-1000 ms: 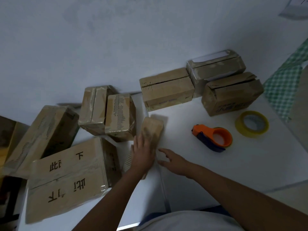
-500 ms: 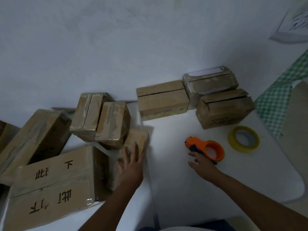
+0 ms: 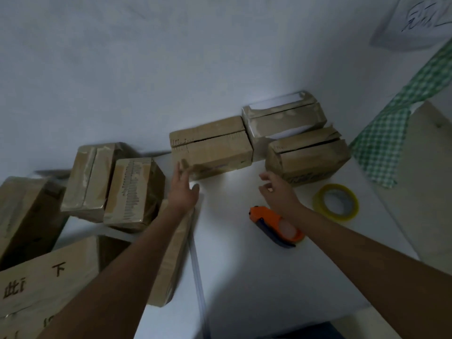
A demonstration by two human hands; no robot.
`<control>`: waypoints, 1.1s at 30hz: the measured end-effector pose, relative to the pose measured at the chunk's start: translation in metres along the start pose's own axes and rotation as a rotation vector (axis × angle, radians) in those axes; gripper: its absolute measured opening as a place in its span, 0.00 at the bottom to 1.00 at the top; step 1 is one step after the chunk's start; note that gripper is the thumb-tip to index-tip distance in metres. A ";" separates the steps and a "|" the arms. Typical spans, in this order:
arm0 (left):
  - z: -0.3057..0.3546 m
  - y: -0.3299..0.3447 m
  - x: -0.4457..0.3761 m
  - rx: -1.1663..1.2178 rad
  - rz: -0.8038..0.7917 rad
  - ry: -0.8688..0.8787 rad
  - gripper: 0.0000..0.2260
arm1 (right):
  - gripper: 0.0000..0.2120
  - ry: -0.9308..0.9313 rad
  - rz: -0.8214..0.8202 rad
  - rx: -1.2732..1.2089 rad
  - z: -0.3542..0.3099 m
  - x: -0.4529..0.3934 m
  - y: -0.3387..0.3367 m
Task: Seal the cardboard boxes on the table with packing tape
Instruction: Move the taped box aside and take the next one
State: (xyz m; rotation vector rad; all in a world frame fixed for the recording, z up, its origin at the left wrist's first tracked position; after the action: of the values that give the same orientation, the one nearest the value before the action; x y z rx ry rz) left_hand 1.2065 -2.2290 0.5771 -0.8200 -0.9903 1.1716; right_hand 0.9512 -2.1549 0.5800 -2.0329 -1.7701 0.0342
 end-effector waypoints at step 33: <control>-0.006 -0.012 -0.038 -0.185 0.035 0.013 0.23 | 0.11 0.239 0.112 -0.227 0.022 -0.022 0.024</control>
State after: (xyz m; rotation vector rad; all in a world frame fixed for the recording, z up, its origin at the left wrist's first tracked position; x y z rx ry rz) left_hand 1.2127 -2.2686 0.5786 -0.9940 -1.0891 1.1135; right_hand 0.9633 -2.1706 0.5457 -2.1863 -1.5708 -0.3768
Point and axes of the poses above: each hand's wrist, its own x-axis away from the middle knuckle, its own y-axis out of the palm, z = x × y, the point moved 5 cm from there along -x, towards the middle knuckle, and after that the axes turned 15 degrees about -x, right-handed, at the moved point
